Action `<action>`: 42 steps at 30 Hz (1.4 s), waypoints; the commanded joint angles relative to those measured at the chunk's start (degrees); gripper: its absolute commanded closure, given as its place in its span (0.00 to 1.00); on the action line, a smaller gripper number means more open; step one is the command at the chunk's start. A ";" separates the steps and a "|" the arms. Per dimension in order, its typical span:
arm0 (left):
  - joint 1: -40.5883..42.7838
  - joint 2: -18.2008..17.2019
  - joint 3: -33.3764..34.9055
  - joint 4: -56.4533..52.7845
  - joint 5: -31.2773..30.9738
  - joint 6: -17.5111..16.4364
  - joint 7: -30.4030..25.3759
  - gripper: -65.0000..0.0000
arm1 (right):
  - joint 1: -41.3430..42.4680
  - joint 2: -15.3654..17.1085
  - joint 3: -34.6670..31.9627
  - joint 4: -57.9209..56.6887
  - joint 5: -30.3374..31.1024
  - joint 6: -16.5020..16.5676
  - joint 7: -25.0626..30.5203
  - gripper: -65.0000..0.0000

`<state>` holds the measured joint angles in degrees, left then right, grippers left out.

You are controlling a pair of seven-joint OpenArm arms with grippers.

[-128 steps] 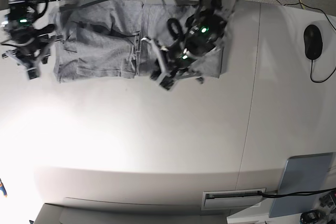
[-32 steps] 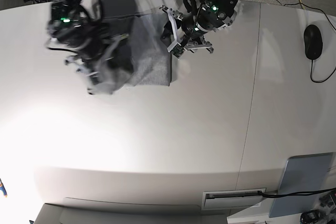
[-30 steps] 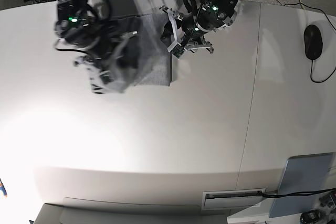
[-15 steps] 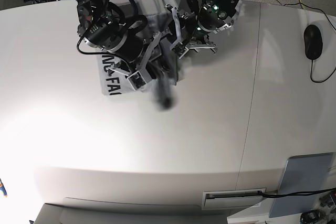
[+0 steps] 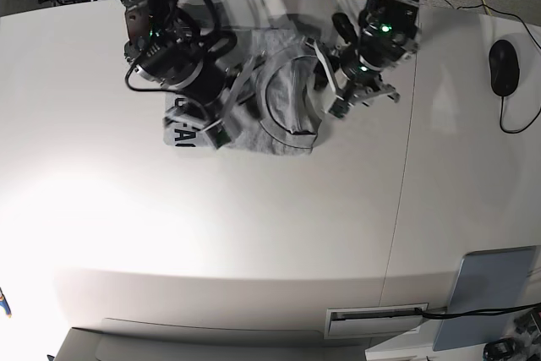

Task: Fold the T-shirt properly
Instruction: 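Press and adjust the folded bundle with both grippers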

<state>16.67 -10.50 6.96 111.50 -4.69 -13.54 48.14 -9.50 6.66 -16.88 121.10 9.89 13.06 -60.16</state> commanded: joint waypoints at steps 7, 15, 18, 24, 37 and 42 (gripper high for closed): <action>1.29 0.07 1.40 5.73 -18.99 -7.63 2.95 0.96 | 2.89 4.35 0.11 -1.62 -13.27 -4.55 8.55 0.83; 6.60 0.31 9.03 4.74 -19.08 -9.88 2.82 1.00 | 13.03 6.64 0.09 -19.28 -14.64 -4.11 9.25 1.00; 6.84 0.31 9.51 1.84 -18.14 -9.60 1.33 1.00 | 16.52 6.67 0.11 -24.22 -14.67 -2.82 6.71 1.00; 6.58 0.28 9.51 -6.54 -11.23 -5.53 -4.72 1.00 | 17.09 9.11 0.11 -25.22 -14.03 -2.82 2.38 1.00; -2.80 0.17 2.73 -17.77 -2.03 -4.04 -9.40 1.00 | 7.39 14.43 0.09 -18.16 -6.78 -1.07 -4.09 1.00; -6.82 0.17 -0.13 -18.36 -1.07 -3.06 -11.39 1.00 | 2.38 14.43 0.07 -13.16 -5.16 -1.14 -3.50 1.00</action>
<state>10.13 -9.74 7.22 93.01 -8.12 -18.20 34.50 -7.84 20.64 -17.10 106.76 5.02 11.86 -64.62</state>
